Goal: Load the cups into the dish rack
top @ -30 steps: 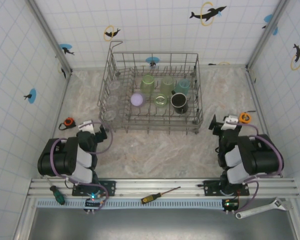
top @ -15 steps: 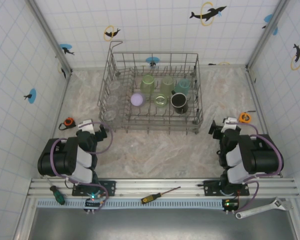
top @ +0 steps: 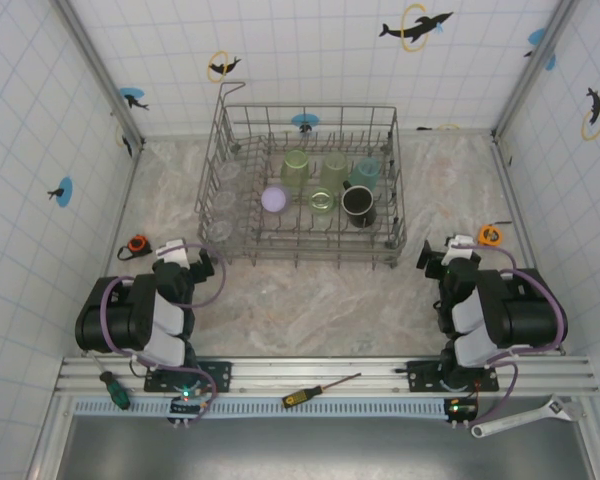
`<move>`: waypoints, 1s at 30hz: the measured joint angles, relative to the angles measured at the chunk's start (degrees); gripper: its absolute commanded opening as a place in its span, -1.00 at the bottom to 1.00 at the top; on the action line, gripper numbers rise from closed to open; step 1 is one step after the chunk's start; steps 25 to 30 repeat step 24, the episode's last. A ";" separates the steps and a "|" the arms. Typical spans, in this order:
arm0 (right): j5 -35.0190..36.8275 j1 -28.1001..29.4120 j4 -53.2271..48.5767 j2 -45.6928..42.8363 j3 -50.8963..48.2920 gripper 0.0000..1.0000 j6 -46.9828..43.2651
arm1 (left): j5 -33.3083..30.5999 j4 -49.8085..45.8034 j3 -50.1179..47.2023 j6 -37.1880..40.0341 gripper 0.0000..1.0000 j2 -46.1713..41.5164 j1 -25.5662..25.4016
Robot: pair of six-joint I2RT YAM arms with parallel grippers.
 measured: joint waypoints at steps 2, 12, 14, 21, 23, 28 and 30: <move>0.00 0.00 0.02 0.00 0.00 0.99 0.02 | 0.02 0.00 0.00 0.02 0.95 0.00 0.00; -0.02 0.00 0.00 0.00 0.00 0.99 0.00 | 0.02 0.00 0.00 0.00 0.95 0.00 0.00; -0.02 0.00 0.02 0.00 0.00 0.99 0.02 | 0.02 0.00 0.00 0.00 0.95 0.00 0.00; -0.70 0.00 -0.28 0.00 0.00 0.99 0.00 | 0.02 0.00 0.00 0.00 0.95 0.00 0.00; -0.94 0.00 -0.72 0.00 0.00 0.99 -0.02 | 0.02 0.00 0.00 0.00 0.96 0.00 0.00; -1.05 0.00 -0.83 0.00 0.00 0.99 -0.02 | 0.00 0.00 0.00 0.00 0.95 0.00 0.00; -1.05 0.00 -0.83 0.00 0.00 0.99 -0.02 | 0.00 0.00 0.00 0.00 0.95 0.00 0.00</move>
